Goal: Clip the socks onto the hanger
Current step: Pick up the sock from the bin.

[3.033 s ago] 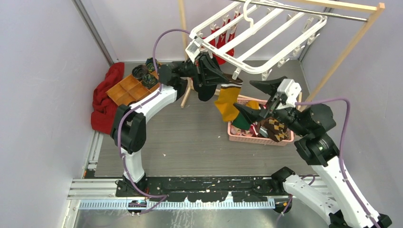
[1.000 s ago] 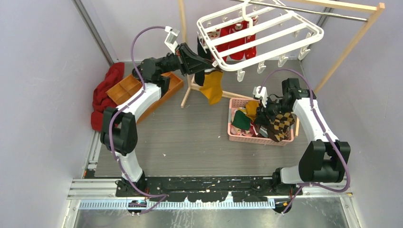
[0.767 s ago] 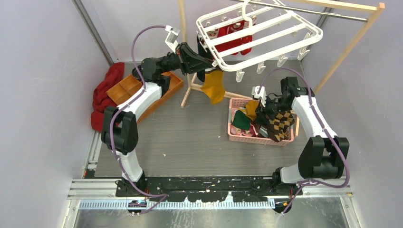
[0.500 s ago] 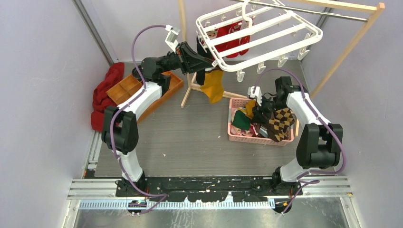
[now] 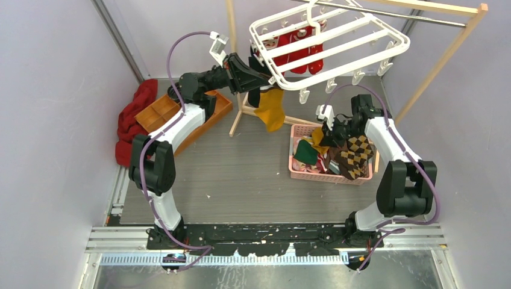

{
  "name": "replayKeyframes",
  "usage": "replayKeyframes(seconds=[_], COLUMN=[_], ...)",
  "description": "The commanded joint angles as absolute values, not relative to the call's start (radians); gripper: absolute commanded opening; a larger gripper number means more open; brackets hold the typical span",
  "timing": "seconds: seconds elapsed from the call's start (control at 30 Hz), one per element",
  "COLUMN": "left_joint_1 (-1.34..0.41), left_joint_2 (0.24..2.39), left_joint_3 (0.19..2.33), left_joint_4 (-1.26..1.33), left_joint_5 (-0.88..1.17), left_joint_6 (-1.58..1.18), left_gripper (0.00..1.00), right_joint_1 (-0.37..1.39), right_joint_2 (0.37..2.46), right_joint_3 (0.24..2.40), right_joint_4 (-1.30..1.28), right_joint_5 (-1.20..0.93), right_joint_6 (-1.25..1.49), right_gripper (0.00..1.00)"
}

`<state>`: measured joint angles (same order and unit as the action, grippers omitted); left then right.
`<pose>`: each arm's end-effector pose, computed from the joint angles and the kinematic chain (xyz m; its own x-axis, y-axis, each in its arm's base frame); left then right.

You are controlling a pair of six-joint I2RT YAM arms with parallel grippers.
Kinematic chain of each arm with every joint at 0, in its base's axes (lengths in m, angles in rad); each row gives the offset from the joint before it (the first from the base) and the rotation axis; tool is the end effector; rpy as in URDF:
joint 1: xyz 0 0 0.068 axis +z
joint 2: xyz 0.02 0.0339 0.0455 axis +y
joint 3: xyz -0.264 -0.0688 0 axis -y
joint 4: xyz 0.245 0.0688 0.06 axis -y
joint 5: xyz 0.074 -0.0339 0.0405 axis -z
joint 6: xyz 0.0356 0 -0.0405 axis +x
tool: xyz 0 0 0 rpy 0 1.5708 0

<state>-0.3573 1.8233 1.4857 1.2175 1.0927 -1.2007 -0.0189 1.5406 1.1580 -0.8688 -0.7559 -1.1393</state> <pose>0.3586 -0.1676 0.4142 -0.3830 -0.3149 -0.8684 0.9230 -0.1670 -0.3466 0.2935 0.0189 0.2467 -0.2139 -0.6570 -0.7229 -0.9466 0.3223 -0.0128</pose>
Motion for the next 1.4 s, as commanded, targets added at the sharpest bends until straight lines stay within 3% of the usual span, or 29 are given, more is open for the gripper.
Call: replayKeyframes(seconds=[0.0, 1.0, 1.23, 1.37], left_joint_1=[-0.348, -0.347, -0.347, -0.347], left_joint_2=[1.804, 1.787, 1.778, 1.776], left_joint_3=[1.517, 1.480, 1.456, 1.456], left_joint_4=[1.230, 1.226, 1.233, 1.238], left_joint_5=[1.095, 1.055, 1.036, 1.032], left_joint_6=[-1.204, -1.204, -1.207, -1.213], left_gripper=[0.00, 0.00, 0.02, 0.02], right_joint_1=[-0.026, -0.059, -0.041, 0.053], right_joint_2=[1.408, 0.832, 0.792, 0.864], right_joint_3=[1.209, 1.096, 1.115, 1.191], right_joint_4=[-0.887, -0.766, -0.499, -0.470], right_joint_5=[-0.828, -1.084, -1.102, -0.967], right_joint_6=[-1.062, -0.622, -0.385, -0.359], right_gripper=[0.01, 0.01, 0.01, 0.01])
